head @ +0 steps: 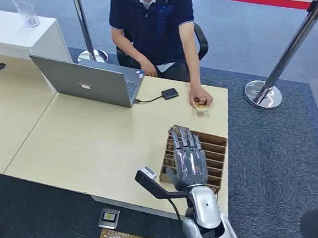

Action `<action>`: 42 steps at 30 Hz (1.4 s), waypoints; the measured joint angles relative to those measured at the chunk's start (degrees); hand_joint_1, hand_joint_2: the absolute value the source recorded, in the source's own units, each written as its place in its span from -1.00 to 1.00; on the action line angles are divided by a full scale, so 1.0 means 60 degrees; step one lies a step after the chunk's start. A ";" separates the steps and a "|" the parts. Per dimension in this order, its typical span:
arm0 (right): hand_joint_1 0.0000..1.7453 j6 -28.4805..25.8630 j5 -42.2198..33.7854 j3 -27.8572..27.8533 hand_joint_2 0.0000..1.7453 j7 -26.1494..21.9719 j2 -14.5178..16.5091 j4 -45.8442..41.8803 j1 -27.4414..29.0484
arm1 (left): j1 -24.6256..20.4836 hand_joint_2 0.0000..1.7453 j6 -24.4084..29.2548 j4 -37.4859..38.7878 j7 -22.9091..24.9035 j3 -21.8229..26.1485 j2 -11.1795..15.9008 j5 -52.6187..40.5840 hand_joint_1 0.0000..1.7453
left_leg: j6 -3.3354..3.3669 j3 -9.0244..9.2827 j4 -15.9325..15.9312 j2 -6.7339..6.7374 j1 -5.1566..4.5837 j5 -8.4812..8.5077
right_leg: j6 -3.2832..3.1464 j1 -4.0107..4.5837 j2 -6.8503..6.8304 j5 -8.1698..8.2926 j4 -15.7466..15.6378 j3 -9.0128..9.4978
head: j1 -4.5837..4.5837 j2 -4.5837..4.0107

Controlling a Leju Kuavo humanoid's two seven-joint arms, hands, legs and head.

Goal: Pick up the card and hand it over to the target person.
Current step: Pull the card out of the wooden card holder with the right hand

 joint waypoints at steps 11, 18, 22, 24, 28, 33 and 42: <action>0.59 -0.0245 0.0060 -0.0769 1.00 0.0040 0.0087 -0.0513 0.0449 | 0.0001 -1.00 -0.0008 0.0000 -0.0087 -0.0078 0.0028 -0.0084 -1.00 | -0.0002 -0.0002 0.0005 -0.0019 0.0001 -0.0003 | 0.0001 0.0000 -0.0014 -0.0007 0.0003 0.0003 | 0.0000 0.0000; 0.54 -0.0240 0.0079 -0.0795 1.00 0.0031 0.0085 -0.0597 0.0497 | 0.0007 -1.00 -0.0014 0.0010 -0.0083 -0.0080 0.0015 -0.0088 -1.00 | -0.0001 -0.0006 0.0005 -0.0015 0.0000 0.0000 | 0.0000 0.0000 -0.0014 -0.0004 0.0004 -0.0004 | 0.0000 0.0000; 0.49 -0.0240 0.0079 -0.0795 1.00 0.0031 0.0086 -0.0596 0.0499 | 0.0010 -1.00 -0.0014 0.0012 -0.0082 -0.0080 0.0011 -0.0088 -1.00 | 0.0001 -0.0009 0.0006 -0.0011 -0.0001 0.0001 | 0.0001 -0.0001 -0.0012 -0.0002 0.0004 -0.0007 | 0.0000 0.0000; 0.45 -0.0245 0.0084 -0.0796 1.00 0.0024 0.0087 -0.0599 0.0500 | 0.0011 -1.00 -0.0014 0.0012 -0.0081 -0.0072 0.0006 -0.0078 -1.00 | 0.0000 -0.0006 0.0006 -0.0013 -0.0001 0.0000 | 0.0001 -0.0001 -0.0012 -0.0004 0.0005 -0.0004 | 0.0000 0.0000; 0.35 -0.0277 0.0179 -0.0871 1.00 -0.0132 0.0142 -0.0675 0.0546 | 0.0017 -1.00 -0.0010 0.0013 -0.0082 -0.0035 -0.0020 -0.0040 -1.00 | 0.0001 -0.0009 0.0005 -0.0012 -0.0001 0.0001 | 0.0001 -0.0001 -0.0012 -0.0003 0.0004 -0.0006 | 0.0000 0.0000; 0.16 -0.0334 0.0245 -0.0849 1.00 -0.0304 0.0173 -0.0811 0.0587 | 0.0016 -1.00 -0.0002 0.0015 -0.0089 -0.0010 -0.0034 -0.0023 -1.00 | 0.0003 -0.0014 0.0004 -0.0002 -0.0004 0.0005 | 0.0000 -0.0003 -0.0008 0.0002 0.0005 -0.0015 | 0.0000 0.0000; -0.04 -0.0354 0.0263 -0.0772 1.00 -0.0428 0.0231 -0.0894 0.0581 | 0.0006 -1.00 -0.0003 0.0013 -0.0130 0.0009 -0.0036 -0.0006 -1.00 | 0.0001 -0.0012 0.0005 -0.0009 -0.0002 0.0002 | 0.0000 -0.0001 -0.0011 -0.0001 0.0004 -0.0010 | 0.0000 0.0000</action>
